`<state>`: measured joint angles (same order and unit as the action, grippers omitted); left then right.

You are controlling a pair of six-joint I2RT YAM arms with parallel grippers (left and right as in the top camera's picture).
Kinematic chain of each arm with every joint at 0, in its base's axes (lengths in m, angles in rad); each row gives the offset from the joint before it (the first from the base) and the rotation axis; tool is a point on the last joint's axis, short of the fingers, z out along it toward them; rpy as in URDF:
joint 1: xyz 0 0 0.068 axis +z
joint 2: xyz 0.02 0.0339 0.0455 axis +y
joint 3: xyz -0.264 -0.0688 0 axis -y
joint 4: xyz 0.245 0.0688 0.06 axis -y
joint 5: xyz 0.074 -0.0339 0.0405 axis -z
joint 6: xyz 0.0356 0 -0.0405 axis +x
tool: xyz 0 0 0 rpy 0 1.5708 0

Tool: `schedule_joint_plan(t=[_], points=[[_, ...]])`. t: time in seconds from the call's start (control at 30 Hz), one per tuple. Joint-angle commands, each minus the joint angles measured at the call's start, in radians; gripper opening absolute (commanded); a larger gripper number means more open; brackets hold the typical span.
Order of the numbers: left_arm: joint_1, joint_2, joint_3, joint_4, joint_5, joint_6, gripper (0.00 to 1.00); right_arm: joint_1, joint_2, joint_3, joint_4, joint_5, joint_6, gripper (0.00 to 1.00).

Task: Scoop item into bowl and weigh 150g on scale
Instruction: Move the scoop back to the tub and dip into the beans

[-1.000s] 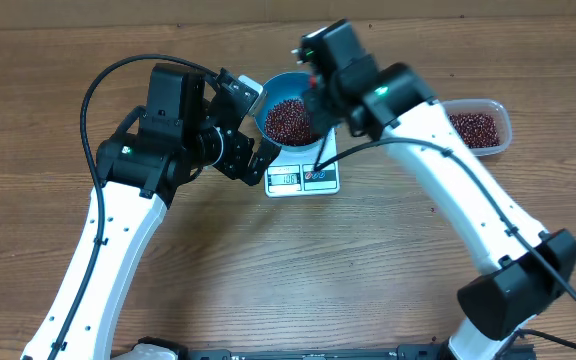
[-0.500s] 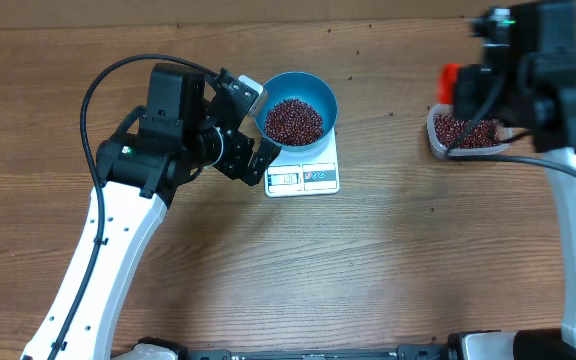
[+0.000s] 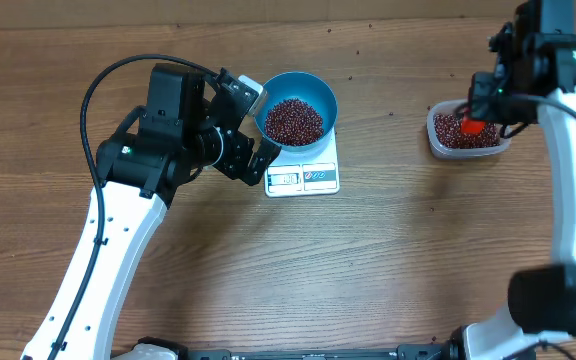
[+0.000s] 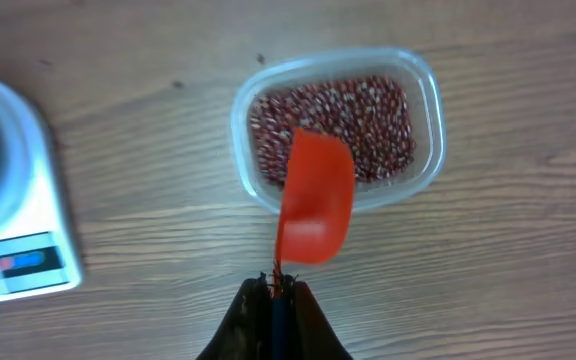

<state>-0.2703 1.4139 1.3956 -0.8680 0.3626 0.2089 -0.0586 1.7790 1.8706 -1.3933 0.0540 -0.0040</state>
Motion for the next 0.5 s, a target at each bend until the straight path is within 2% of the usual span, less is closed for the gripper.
schedule_joint_plan(t=[0.0, 0.3, 0.47], points=[[0.002, -0.007, 0.023, 0.005, -0.007, -0.014, 0.99, -0.005, 0.069, -0.006, 0.002, 0.064, -0.001, 0.04], [0.002, -0.007, 0.023, 0.005, -0.007, -0.014, 0.99, -0.005, 0.217, -0.006, 0.092, 0.055, -0.001, 0.04], [0.002, -0.007, 0.023, 0.005, -0.007, -0.014, 0.99, -0.005, 0.278, -0.006, 0.130, -0.028, -0.002, 0.04]])
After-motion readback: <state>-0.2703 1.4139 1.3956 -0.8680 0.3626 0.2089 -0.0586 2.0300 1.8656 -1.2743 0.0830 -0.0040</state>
